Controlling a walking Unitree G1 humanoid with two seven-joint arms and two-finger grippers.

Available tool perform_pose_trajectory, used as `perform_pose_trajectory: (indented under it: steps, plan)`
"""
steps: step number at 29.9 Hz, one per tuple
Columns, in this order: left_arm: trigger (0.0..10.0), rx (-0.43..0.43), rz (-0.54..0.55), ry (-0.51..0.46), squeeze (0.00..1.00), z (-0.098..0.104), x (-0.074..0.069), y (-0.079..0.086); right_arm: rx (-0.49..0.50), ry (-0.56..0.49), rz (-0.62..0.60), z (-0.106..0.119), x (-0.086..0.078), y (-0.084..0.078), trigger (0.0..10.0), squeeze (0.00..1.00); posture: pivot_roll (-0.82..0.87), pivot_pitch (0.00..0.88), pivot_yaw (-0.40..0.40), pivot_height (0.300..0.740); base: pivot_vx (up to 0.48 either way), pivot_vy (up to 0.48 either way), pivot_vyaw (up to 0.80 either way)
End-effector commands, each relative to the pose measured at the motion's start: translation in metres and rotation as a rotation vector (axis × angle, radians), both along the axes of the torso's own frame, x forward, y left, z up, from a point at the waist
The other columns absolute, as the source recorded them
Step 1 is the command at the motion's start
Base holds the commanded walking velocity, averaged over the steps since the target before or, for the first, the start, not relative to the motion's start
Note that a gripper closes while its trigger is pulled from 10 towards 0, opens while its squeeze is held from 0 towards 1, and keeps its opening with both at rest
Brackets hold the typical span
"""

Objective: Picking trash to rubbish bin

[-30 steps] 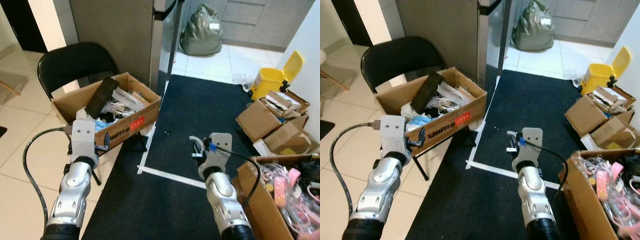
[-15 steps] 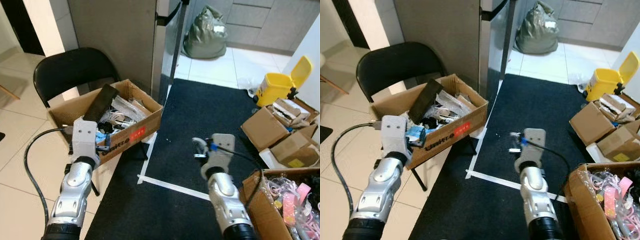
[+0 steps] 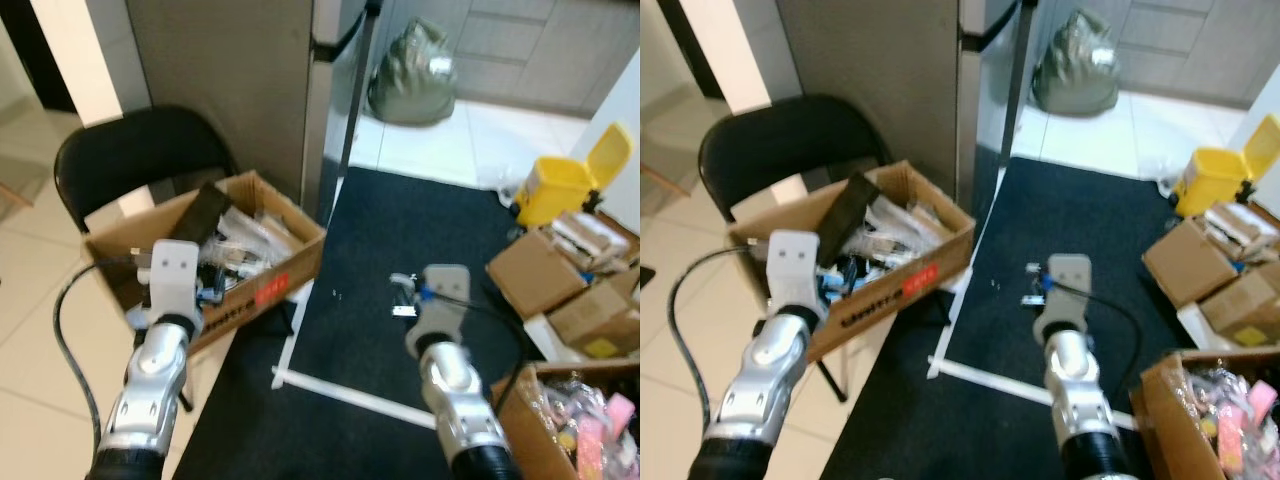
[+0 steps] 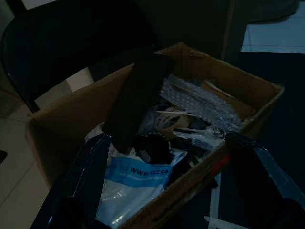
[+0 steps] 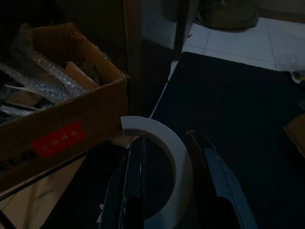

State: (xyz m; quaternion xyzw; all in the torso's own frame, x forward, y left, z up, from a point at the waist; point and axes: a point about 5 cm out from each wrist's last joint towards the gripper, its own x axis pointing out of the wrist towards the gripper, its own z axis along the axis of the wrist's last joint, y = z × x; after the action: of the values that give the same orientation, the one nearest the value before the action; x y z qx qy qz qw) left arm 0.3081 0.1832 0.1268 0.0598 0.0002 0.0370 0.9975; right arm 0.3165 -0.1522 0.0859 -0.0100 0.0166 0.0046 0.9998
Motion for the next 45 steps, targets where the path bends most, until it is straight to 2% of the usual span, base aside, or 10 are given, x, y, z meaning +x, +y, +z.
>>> perform_pose_trajectory:
  steps: [1,17,45]
  plan:
    - [10.0,0.012,-0.004,0.018,0.0,-0.0031,-0.0016,0.0002,-0.008,0.011,-0.018,-0.0031,-0.0019,-0.0067,10.0,0.0,0.1,0.1,-0.003,0.74,0.322,0.0,0.0]
    - [10.0,0.011,-0.006,0.025,0.0,-0.005,-0.003,-0.0013,-0.018,0.01,-0.007,-0.0035,-0.0022,-0.0049,10.0,0.0,0.1,0.105,-0.007,0.74,0.321,0.0,0.11]
    - [10.0,0.016,-0.008,0.026,0.0,-0.0041,-0.002,0.0,-0.02,0.001,0.02,-0.002,-0.0006,0.0018,10.0,0.0,0.11,0.105,0.0,0.74,0.321,0.0,0.77]
